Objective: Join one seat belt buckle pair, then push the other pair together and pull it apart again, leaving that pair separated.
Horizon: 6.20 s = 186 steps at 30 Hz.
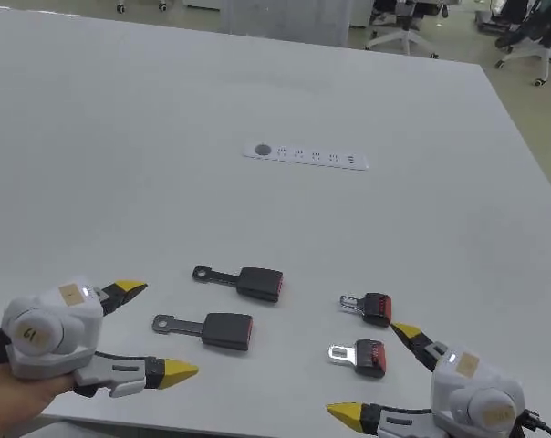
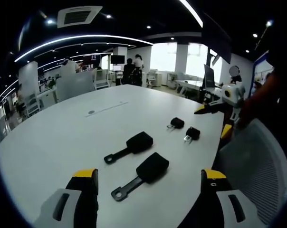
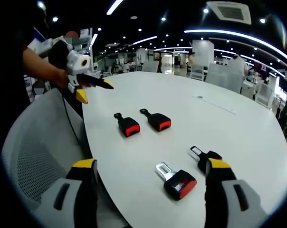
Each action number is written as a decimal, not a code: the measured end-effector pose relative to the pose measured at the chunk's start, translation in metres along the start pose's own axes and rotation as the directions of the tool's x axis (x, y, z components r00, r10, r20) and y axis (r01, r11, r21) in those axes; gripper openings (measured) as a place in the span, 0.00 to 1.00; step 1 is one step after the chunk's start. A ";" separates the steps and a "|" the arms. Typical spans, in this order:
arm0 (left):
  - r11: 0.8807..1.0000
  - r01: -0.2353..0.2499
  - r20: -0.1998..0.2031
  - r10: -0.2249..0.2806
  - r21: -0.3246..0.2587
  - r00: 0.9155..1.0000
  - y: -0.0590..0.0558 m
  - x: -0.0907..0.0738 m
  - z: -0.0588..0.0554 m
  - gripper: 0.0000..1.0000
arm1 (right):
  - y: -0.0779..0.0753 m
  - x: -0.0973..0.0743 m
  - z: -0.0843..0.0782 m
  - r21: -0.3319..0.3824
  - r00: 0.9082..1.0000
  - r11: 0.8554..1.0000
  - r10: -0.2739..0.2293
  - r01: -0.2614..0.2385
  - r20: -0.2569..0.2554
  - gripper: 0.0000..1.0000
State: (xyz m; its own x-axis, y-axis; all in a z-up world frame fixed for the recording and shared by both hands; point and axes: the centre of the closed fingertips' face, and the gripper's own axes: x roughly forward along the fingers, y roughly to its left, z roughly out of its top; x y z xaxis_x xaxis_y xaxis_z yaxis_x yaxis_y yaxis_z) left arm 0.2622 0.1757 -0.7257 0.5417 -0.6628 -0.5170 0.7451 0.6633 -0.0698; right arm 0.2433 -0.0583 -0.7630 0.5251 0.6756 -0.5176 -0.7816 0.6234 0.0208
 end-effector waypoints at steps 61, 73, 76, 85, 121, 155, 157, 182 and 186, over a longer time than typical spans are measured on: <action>0.979 0.149 -0.132 -0.130 0.141 0.983 0.004 0.057 -0.019 0.85 | -0.024 0.018 -0.027 -0.018 0.988 0.996 0.084 -0.087 -0.131 0.80; 0.954 0.227 -0.189 -0.191 0.197 0.963 0.002 0.086 -0.028 0.75 | -0.041 0.027 -0.046 -0.015 0.964 0.987 0.155 -0.162 -0.216 0.70; 0.947 0.248 -0.204 -0.206 0.206 0.957 0.002 0.093 -0.030 0.72 | -0.045 0.029 -0.050 -0.017 0.957 0.983 0.176 -0.185 -0.232 0.69; 0.904 0.327 -0.320 -0.235 0.276 0.918 0.004 0.109 -0.053 0.64 | -0.046 0.028 -0.062 -0.044 0.913 0.954 0.271 -0.298 -0.305 0.57; 0.809 0.475 -0.430 -0.313 0.345 0.847 -0.004 0.119 -0.068 0.36 | -0.050 0.033 -0.071 -0.100 0.907 0.930 0.316 -0.354 -0.278 0.37; 0.835 0.466 -0.369 -0.351 0.292 0.861 -0.001 0.118 -0.063 0.36 | 0.003 0.107 -0.025 -0.095 0.914 0.915 0.373 -0.391 -0.161 0.36; 0.835 0.467 -0.369 -0.352 0.292 0.860 -0.001 0.118 -0.063 0.36 | 0.005 0.111 -0.022 -0.094 0.914 0.916 0.372 -0.389 -0.161 0.36; 0.819 0.488 -0.400 -0.357 0.301 0.844 -0.001 0.117 -0.065 0.36 | 0.026 0.136 -0.006 -0.088 0.895 0.902 0.400 -0.422 -0.198 0.36; 0.809 0.499 -0.409 -0.361 0.310 0.838 0.000 0.117 -0.066 0.36 | 0.027 0.137 -0.005 -0.070 0.895 0.906 0.397 -0.418 -0.205 0.35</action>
State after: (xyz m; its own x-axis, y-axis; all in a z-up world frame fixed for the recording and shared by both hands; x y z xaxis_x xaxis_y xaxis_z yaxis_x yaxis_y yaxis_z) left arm 0.3004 0.1207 -0.8422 0.0264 -0.6530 -0.7569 0.9939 0.0982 -0.0501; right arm 0.2926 0.0494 -0.8377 0.0907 0.7711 -0.6302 -0.9511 0.2548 0.1748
